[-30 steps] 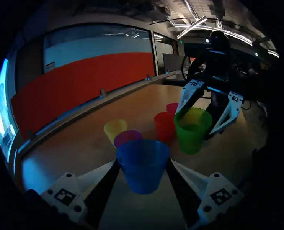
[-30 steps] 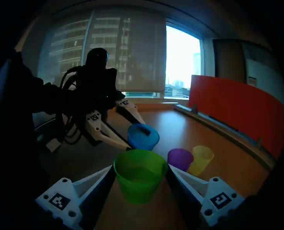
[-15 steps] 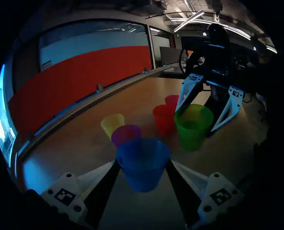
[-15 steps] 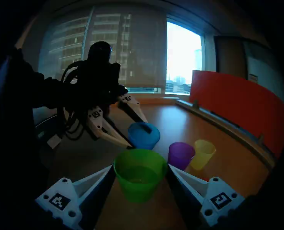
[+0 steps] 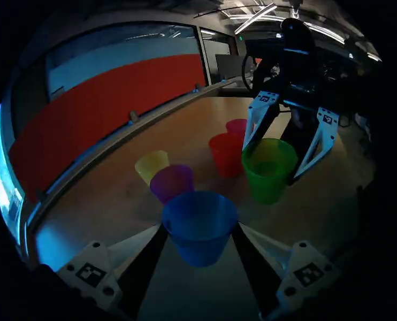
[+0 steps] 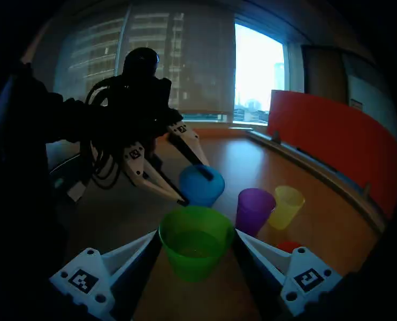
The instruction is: Pour water
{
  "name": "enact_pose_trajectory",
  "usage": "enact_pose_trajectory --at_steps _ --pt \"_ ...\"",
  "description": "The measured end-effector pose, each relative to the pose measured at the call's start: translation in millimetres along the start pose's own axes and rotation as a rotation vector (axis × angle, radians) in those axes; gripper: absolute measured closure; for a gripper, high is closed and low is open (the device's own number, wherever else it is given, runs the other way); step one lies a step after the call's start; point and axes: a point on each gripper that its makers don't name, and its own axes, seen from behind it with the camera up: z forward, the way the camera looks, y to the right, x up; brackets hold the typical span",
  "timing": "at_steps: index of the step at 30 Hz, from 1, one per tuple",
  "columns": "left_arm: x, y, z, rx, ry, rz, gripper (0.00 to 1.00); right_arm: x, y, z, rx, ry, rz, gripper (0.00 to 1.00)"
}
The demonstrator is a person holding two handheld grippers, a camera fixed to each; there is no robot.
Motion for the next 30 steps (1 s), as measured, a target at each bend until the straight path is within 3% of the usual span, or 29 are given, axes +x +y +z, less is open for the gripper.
enact_pose_trajectory --at_steps 30 --pt "-14.4 8.2 13.0 -0.052 -0.079 0.041 0.15 -29.4 6.3 3.1 -0.006 -0.083 0.014 0.08"
